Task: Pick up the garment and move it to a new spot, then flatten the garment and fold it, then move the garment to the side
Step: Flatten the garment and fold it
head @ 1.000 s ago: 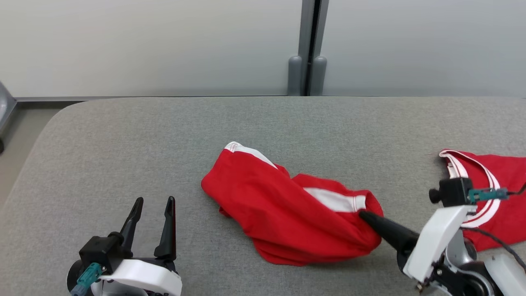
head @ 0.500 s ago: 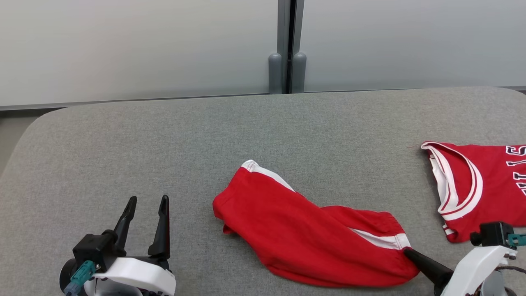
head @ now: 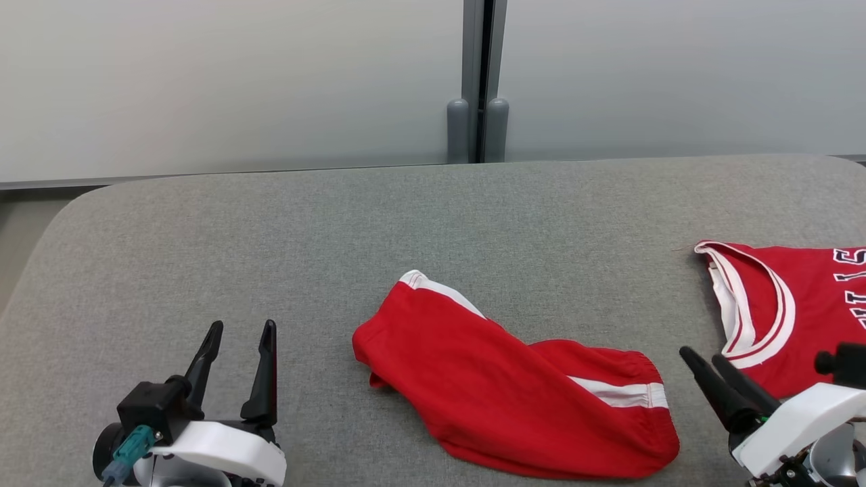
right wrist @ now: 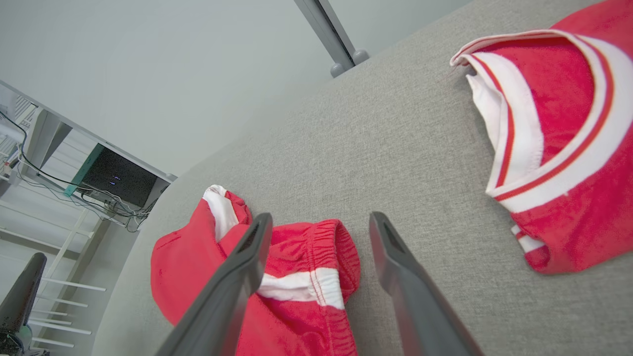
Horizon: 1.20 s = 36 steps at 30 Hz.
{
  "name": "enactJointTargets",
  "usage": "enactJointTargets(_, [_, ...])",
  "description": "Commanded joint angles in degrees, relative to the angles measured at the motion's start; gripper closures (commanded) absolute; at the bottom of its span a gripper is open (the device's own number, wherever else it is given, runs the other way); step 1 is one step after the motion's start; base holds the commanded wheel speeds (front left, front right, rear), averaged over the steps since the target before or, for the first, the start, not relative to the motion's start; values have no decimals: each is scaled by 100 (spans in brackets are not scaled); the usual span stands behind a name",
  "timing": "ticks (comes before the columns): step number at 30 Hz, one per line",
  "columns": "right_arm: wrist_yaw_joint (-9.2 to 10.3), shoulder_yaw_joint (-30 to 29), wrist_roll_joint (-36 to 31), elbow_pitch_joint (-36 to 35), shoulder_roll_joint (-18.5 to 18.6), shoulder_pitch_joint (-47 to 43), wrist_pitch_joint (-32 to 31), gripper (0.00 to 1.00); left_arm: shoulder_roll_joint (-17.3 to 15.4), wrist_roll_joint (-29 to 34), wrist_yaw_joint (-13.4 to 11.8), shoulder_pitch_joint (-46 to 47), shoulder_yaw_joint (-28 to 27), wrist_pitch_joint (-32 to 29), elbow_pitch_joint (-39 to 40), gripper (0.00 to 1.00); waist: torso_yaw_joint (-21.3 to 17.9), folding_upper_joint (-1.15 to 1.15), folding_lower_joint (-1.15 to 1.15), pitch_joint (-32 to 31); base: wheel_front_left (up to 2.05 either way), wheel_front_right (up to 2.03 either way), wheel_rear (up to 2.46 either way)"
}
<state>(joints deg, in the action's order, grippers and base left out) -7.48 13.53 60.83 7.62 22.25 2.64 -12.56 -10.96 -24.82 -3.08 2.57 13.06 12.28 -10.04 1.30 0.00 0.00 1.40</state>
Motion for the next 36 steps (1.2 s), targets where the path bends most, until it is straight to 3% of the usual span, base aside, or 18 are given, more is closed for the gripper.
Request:
enactJointTargets(1, [-4,-58,-88,-77,-23,-26,208,0,-61,-14,0,49,9,-48,46,0,-20,0,0,-12,0,0,0])
enactJointTargets(4, [-4,-122,-274,-149,-89,26,563,0,-132,-56,77,213,66,-304,93,0,-81,0,0,0,0,0,0])
enactJointTargets(9, [-4,-260,-740,-200,-232,173,1262,0,-220,-376,293,639,200,-1296,4,0,-254,0,0,109,0,0,0])
enactJointTargets(12, [-4,-287,-1024,-212,-311,288,1601,0,-227,-738,479,1000,222,-2019,-53,0,-406,0,0,248,0,0,0])
enactJointTargets(17, [-4,-211,-1307,-269,-442,529,2011,0,-511,-1477,775,1759,209,-3520,-246,0,-729,0,0,564,0,0,0])
enactJointTargets(25, [-4,160,-1419,-203,-598,892,2362,0,-973,-2651,985,2713,260,-5623,-742,0,-1310,0,0,1026,0,0,0])
enactJointTargets(32, [-4,430,-1340,-50,-666,1126,2522,0,-1161,-3116,979,3077,264,-6498,-1169,0,-1682,0,0,1291,0,0,0])
enactJointTargets(36, [-4,576,-1281,19,-686,1280,2608,0,-1280,-3125,939,3339,251,-6707,-1470,0,-1877,0,0,1430,0,0,0])
